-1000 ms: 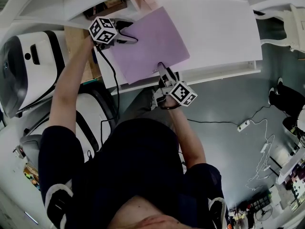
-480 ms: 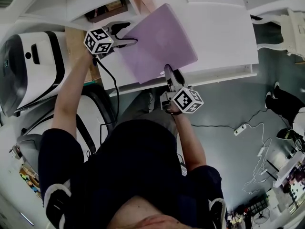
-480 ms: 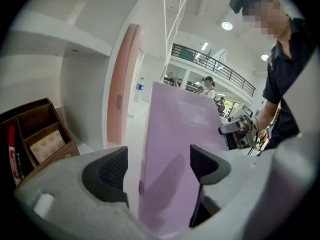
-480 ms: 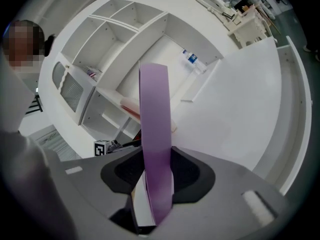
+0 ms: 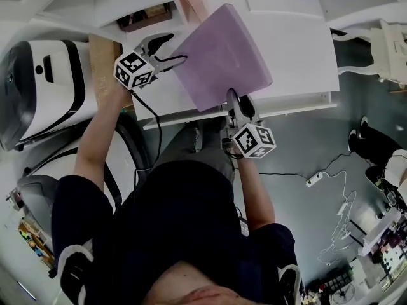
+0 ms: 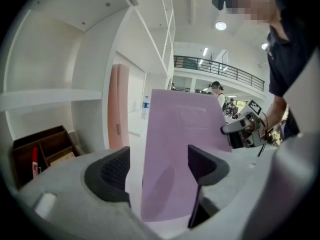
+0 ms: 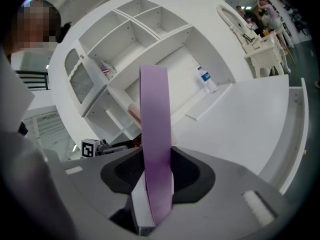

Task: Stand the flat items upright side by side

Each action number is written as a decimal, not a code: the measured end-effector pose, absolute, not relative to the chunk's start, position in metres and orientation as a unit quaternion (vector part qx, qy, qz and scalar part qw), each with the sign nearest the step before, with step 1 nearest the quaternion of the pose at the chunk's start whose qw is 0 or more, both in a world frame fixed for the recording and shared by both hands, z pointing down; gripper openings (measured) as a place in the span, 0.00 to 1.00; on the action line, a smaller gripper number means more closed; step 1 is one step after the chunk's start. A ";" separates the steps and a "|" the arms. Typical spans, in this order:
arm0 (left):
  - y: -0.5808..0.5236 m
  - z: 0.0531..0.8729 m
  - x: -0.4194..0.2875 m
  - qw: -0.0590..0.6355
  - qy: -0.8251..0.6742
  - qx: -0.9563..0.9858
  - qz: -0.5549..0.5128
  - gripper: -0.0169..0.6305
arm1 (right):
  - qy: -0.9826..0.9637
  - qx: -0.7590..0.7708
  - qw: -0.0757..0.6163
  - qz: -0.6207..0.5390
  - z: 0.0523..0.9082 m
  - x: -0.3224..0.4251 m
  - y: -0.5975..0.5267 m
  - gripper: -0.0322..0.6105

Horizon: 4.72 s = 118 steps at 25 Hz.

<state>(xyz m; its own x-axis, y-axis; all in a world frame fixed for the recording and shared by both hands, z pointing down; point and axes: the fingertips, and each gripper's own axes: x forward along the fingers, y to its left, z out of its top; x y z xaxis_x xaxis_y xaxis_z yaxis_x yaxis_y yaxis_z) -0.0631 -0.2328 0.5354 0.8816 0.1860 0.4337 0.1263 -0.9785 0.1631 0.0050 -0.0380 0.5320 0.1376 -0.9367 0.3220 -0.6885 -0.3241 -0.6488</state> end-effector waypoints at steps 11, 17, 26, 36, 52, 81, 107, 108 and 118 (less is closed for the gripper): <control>-0.229 0.494 -0.072 0.040 -0.001 0.984 0.173 0.56 | 0.567 -0.753 0.135 -0.305 0.494 0.026 -0.035 0.29; -0.224 0.468 -0.080 0.025 -0.035 0.989 0.143 0.46 | 0.575 -0.761 0.108 -0.280 0.475 0.034 -0.033 0.29; -0.215 0.430 -0.097 0.013 -0.084 0.992 0.093 0.25 | 0.562 -0.792 0.067 -0.228 0.439 0.054 -0.035 0.29; -0.222 0.404 -0.121 0.004 -0.138 0.989 0.055 0.03 | 0.550 -0.819 0.017 -0.164 0.407 0.070 -0.050 0.29; -0.232 0.395 -0.141 -0.006 -0.142 0.988 0.056 0.03 | 0.514 -0.852 -0.055 -0.086 0.389 0.094 -0.100 0.29; -0.244 0.384 -0.096 0.003 -0.331 0.943 0.045 0.03 | 0.597 -0.790 -0.133 -0.046 0.450 0.170 -0.250 0.29; -0.244 0.394 -0.106 0.004 -0.355 0.933 0.059 0.03 | 0.579 -0.798 -0.159 0.036 0.486 0.143 -0.302 0.30; -0.244 0.395 -0.106 0.004 -0.356 0.933 0.060 0.03 | 0.581 -0.797 -0.161 0.034 0.488 0.141 -0.303 0.30; -0.246 0.400 -0.103 0.010 -0.357 0.932 0.062 0.03 | 0.597 -0.781 -0.180 -0.014 0.510 0.130 -0.315 0.30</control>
<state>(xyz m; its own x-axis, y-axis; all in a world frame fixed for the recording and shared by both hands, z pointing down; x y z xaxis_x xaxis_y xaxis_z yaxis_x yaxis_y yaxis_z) -0.1034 -0.2459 0.4000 0.7374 -0.6644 0.1219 -0.6669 -0.7447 -0.0254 0.1302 -0.3148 0.5103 0.2857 -0.9286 0.2370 -0.9387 -0.2214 0.2644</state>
